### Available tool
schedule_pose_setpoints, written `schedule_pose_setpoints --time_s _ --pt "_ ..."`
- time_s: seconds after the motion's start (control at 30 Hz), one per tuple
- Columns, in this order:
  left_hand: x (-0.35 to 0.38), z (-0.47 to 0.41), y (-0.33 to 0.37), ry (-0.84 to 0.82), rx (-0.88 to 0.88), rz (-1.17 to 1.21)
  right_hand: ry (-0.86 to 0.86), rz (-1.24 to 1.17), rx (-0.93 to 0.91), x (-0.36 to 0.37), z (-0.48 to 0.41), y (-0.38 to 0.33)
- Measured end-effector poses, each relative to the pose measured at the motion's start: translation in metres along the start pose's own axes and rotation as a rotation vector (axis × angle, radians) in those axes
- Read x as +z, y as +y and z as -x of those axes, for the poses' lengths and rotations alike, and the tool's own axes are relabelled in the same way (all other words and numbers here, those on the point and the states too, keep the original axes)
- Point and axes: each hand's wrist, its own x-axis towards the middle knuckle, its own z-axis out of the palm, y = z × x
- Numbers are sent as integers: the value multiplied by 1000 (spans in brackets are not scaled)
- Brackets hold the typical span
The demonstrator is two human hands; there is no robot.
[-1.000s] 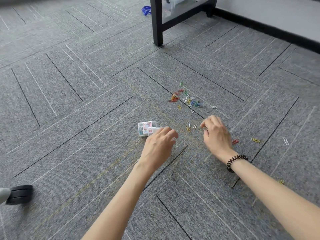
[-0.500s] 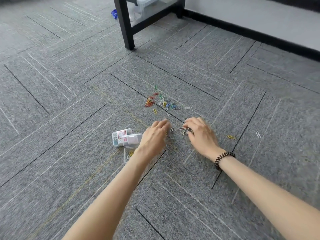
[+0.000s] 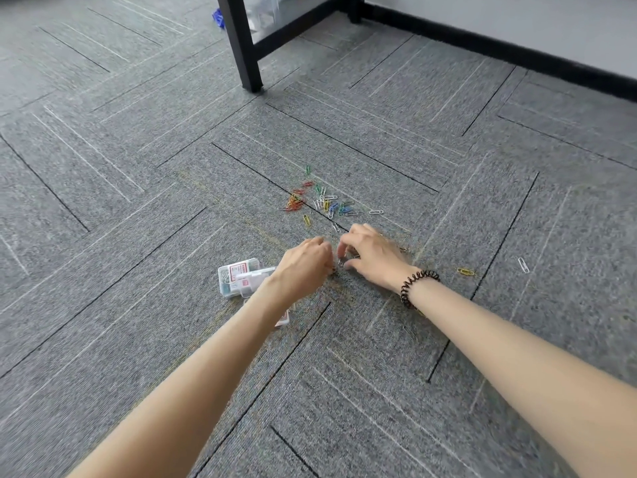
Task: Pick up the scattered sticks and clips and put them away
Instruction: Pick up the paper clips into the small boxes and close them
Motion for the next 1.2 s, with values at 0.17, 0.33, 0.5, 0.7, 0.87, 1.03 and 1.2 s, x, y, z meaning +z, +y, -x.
schedule_pose_setpoints --time_s 0.17,0.33,0.5,0.7,0.87,1.03,1.2 --pt "-8 -7 1 -154 -15 -42 -87 45 6 -1 -11 0" --pt "-19 -9 6 -218 -5 -8 -112 15 -14 -4 -11 -3" --pt "-24 -4 2 -135 -36 83 -152 95 -25 -4 -12 -5" --pt "-23 3 -1 12 -103 153 -113 112 -77 -2 -10 -10" --pt "-26 4 -8 79 -145 235 -138 48 26 -1 -10 -9" --pt "-30 3 -10 -64 -214 256 -156 104 -21 0 -8 -9" --pt "-37 -1 1 -161 -264 376 -28 -265 141 -14 0 4"
